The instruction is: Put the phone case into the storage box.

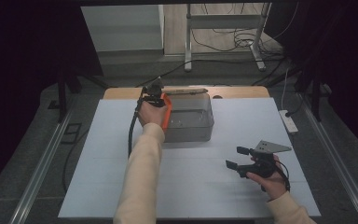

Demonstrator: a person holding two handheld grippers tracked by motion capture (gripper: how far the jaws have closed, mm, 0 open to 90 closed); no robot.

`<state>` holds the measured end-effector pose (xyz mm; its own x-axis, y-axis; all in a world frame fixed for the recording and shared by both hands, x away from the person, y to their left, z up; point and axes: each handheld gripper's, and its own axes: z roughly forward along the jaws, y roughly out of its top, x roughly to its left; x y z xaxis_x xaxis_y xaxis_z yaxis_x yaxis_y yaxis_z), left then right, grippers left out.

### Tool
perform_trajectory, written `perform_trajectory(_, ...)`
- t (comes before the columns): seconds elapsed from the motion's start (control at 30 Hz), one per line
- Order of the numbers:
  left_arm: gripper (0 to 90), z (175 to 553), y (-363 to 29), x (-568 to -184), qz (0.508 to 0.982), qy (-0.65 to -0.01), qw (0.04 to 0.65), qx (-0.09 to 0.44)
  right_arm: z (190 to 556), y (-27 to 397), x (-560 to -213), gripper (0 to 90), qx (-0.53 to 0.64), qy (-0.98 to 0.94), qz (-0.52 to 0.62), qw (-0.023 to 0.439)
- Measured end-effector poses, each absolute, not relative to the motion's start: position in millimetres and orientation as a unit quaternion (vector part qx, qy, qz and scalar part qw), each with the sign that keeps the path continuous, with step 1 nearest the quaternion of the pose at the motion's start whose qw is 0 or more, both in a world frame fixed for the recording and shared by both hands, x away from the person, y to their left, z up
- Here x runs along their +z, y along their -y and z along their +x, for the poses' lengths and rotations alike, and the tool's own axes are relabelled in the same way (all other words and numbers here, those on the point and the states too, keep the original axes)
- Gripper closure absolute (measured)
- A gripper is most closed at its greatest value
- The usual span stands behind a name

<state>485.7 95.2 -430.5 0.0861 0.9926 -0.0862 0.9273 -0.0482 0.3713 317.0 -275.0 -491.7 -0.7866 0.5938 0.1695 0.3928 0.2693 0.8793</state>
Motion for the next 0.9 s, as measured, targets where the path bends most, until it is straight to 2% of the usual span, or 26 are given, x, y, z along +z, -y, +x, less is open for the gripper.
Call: perform_trajectory(0.9,79.5,479.6,-101.8,-432.3,0.706,-0.682,0.16,0.108,317.2,273.0,-491.2,19.7,0.518,-0.792,0.307,0.097)
